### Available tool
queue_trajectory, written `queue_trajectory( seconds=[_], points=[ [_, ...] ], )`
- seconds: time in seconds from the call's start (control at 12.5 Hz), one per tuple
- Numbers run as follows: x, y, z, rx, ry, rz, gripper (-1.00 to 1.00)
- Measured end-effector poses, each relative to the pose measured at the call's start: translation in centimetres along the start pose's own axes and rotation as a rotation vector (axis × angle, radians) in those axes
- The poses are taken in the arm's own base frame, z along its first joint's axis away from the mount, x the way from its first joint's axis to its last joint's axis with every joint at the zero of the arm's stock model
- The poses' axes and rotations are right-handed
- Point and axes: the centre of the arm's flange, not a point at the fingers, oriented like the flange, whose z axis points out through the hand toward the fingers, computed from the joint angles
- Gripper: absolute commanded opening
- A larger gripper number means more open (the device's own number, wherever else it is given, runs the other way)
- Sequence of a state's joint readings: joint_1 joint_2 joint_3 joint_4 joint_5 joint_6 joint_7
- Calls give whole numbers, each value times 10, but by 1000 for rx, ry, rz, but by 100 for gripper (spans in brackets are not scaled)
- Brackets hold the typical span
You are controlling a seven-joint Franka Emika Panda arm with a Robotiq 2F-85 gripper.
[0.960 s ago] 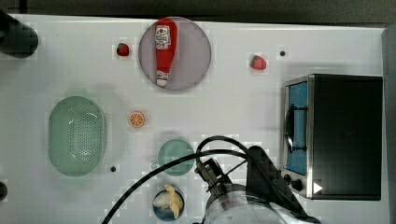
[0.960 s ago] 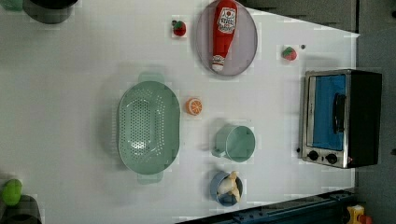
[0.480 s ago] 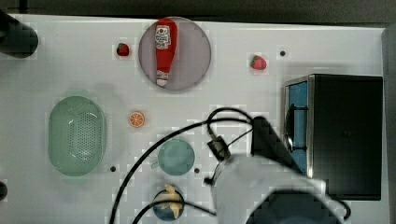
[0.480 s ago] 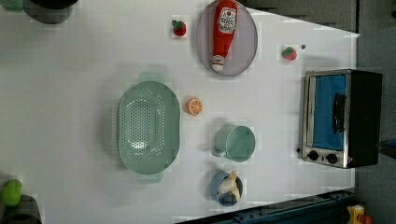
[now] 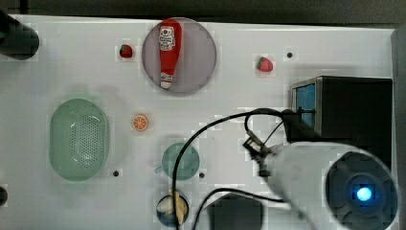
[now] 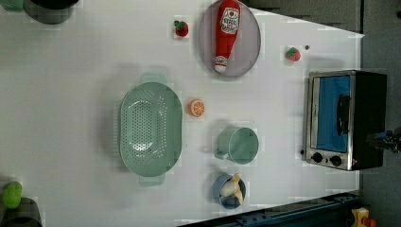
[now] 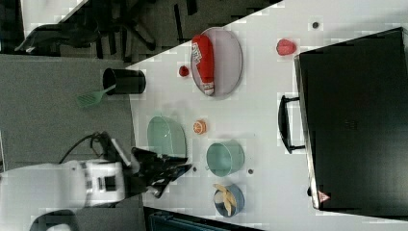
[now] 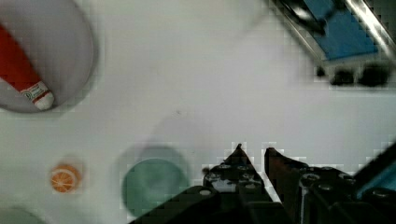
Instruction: Flap open oven.
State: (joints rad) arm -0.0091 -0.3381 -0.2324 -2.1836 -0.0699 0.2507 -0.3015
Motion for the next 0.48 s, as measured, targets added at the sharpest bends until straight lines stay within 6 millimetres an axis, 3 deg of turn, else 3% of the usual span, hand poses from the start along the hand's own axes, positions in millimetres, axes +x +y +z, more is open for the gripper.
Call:
queue_trajectory(
  seconds=[0.48],
  points=[
    [79, 56, 60, -27, 112, -421, -65]
  ],
)
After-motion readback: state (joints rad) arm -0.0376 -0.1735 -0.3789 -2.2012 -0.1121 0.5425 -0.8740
